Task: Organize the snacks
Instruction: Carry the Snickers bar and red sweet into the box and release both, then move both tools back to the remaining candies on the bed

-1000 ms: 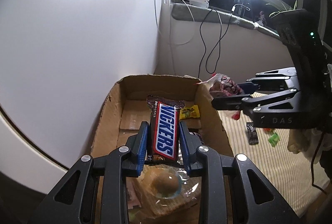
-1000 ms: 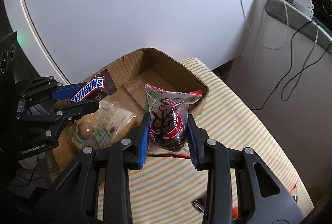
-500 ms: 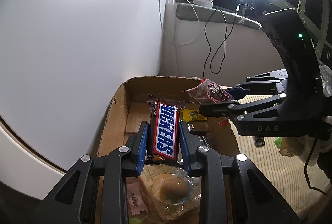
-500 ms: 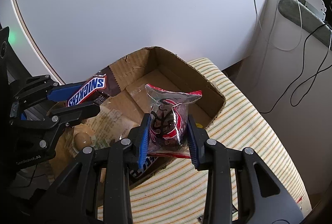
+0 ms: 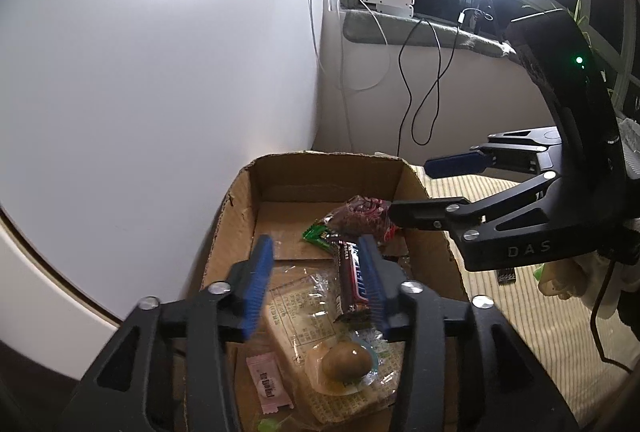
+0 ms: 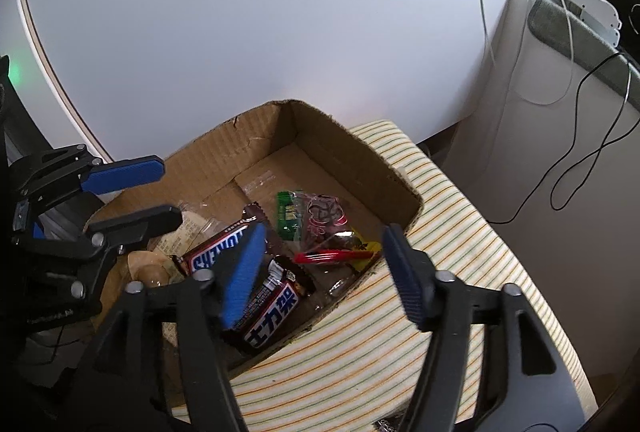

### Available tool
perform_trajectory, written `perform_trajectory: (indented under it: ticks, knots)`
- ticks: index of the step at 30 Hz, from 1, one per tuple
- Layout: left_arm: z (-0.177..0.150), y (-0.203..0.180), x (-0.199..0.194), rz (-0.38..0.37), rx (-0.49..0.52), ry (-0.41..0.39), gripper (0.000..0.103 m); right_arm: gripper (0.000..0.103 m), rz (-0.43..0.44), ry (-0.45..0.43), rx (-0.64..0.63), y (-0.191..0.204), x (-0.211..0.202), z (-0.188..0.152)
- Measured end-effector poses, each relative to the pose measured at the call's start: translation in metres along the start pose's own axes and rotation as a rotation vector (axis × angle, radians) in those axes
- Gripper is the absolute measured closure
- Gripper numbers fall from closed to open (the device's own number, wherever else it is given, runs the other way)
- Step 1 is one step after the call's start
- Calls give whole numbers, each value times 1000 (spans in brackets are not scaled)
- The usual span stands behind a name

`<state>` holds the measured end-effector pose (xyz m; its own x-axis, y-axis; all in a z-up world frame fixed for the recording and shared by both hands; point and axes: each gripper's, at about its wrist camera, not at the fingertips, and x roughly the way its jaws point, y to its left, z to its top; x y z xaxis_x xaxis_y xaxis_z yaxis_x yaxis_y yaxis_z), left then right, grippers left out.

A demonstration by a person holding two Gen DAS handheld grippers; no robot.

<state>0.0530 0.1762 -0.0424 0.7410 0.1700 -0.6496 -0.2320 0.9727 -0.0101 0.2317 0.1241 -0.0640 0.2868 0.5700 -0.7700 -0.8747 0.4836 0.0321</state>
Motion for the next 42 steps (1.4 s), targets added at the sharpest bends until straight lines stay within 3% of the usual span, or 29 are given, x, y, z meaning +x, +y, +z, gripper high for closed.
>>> perform_trajectory:
  ticks: [11, 15, 18, 28, 34, 42]
  knots:
    - [1, -3, -14, 16, 12, -28, 38, 31, -44, 3, -1, -3, -14, -4]
    - [0, -8, -24, 22, 22, -43, 37, 29, -64, 3, -3, -3, -23, -9]
    - [0, -13, -30, 18, 30, -53, 37, 17, -78, -17, -3, -4, -33, -15]
    - [1, -46, -48, -13, 77, -86, 37, 17, -122, -49, 21, -14, -73, -42]
    - [1, -77, -51, -44, 126, -100, 29, 17, -176, -58, 26, -22, -98, -63]
    - [0, -115, -50, -100, 166, -91, 29, 17, -215, -54, 72, -50, -126, -100]
